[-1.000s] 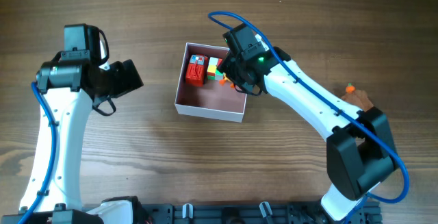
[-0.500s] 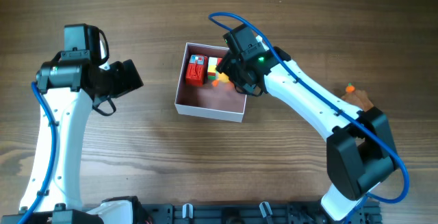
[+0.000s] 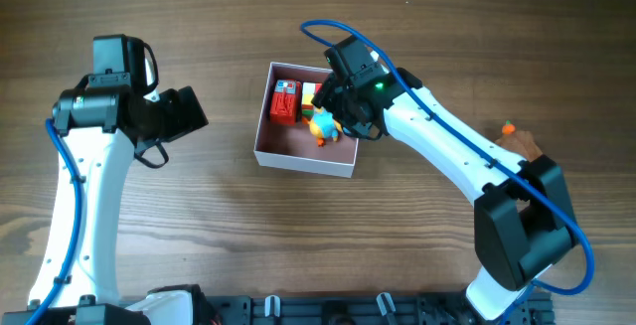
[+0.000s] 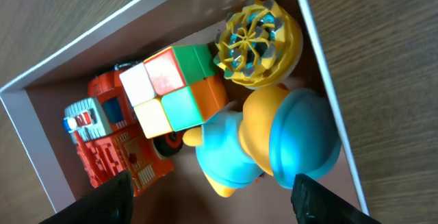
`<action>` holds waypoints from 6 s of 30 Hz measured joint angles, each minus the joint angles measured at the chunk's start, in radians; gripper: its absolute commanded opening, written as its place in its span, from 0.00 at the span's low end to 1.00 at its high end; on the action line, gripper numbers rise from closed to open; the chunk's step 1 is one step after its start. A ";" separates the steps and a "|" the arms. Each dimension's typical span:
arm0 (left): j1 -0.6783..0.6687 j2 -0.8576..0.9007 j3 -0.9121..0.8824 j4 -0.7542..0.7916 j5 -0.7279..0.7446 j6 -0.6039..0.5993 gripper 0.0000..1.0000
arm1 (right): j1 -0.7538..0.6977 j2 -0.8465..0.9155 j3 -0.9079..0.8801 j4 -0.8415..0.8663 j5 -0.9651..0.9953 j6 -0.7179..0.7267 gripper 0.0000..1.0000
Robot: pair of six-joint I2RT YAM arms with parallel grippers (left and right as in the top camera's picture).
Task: Pack container
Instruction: 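Carry the duck with the right gripper and release it into the box, then move the right gripper to the brown plush bear and grasp it, then lower the plush bear into the box front with the right gripper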
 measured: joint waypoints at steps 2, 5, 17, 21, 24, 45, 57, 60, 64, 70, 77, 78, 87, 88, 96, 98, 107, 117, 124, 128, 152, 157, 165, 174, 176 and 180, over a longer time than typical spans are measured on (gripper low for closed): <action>0.000 0.000 0.000 0.000 0.000 0.000 0.95 | 0.000 -0.006 0.000 -0.001 0.021 -0.068 0.79; 0.000 0.000 0.000 0.000 0.000 0.000 0.95 | 0.000 -0.068 0.012 -0.064 0.082 -0.200 0.93; 0.000 0.000 0.000 0.000 0.004 0.000 0.95 | -0.480 -0.523 0.141 -0.594 0.240 -0.489 1.00; 0.000 0.000 0.000 0.000 0.005 0.000 0.95 | -0.682 -0.504 0.105 -0.652 0.225 -0.791 1.00; 0.000 0.000 0.000 0.000 0.007 0.000 0.95 | -0.827 -0.477 0.014 -0.632 0.220 -0.984 1.00; 0.000 0.000 0.000 -0.001 0.007 0.000 0.95 | -0.910 -0.035 -0.192 -0.320 0.188 -1.098 0.99; 0.000 0.000 0.000 -0.005 0.007 0.000 0.95 | -0.910 -0.018 -0.192 -0.317 0.141 -1.110 0.36; 0.000 0.000 0.000 -0.010 0.007 0.000 0.95 | -0.910 -0.018 -0.192 -0.320 0.140 -1.103 0.27; 0.000 0.000 0.000 -0.011 0.007 0.000 0.95 | -0.910 -0.018 -0.192 -0.328 0.140 -1.092 0.22; 0.000 0.000 0.000 -0.011 0.007 0.000 0.95 | -0.900 -0.029 -0.189 -0.368 0.085 -1.077 0.27; 0.000 0.000 0.000 -0.011 0.007 0.000 0.95 | -0.650 -0.190 -0.025 -0.463 -0.027 -1.078 0.26; 0.000 0.000 0.000 -0.011 0.007 0.000 0.95 | -0.592 -0.215 0.002 -0.463 -0.034 -1.078 0.25; 0.000 0.000 0.000 -0.011 0.007 0.000 0.95 | -0.004 -0.258 0.161 -0.236 -0.039 -1.094 0.17; 0.000 0.000 0.000 -0.011 0.007 0.000 0.95 | 0.055 -0.258 0.161 -0.177 -0.035 -1.120 0.17; 0.000 0.000 0.000 -0.012 0.007 0.000 0.95 | 0.192 -0.135 0.163 -0.088 -0.023 -1.287 0.17; 0.000 0.000 0.000 -0.013 0.007 0.000 0.95 | 0.191 -0.091 0.163 -0.100 -0.016 -1.295 0.17; 0.000 0.000 0.000 -0.020 0.007 0.000 0.95 | 0.191 0.068 0.163 -0.207 0.032 -1.311 0.23; 0.000 0.000 0.000 -0.026 0.007 0.000 0.95 | 0.184 0.081 0.163 -0.246 0.097 -1.324 0.98; 0.000 0.000 0.000 -0.026 0.007 0.000 0.95 | 0.181 0.081 0.163 -0.248 0.104 -1.341 0.98; 0.000 0.000 0.000 -0.026 0.007 0.000 0.95 | 0.181 0.081 0.163 -0.247 0.104 -1.352 0.96; 0.000 0.000 0.000 -0.022 0.007 0.000 0.95 | 0.183 -0.084 0.178 -0.273 -0.046 -1.237 0.04; 0.000 0.000 0.000 -0.022 0.007 0.000 0.95 | 0.183 -0.020 0.081 -0.216 -0.047 -1.211 0.04; 0.000 0.000 0.000 -0.027 0.007 0.000 0.95 | 0.188 0.061 -0.006 -0.052 -0.073 -1.181 0.04; 0.000 0.000 0.000 -0.029 0.007 0.000 0.95 | 0.188 0.060 -0.004 -0.053 -0.073 -1.167 0.08; 0.000 0.000 0.000 -0.029 0.007 0.000 0.96 | 0.188 0.049 0.005 -0.062 -0.072 -1.163 0.18; 0.000 0.000 0.000 -0.030 0.007 0.000 1.00 | 0.186 -0.016 0.050 -0.070 -0.045 -1.149 0.27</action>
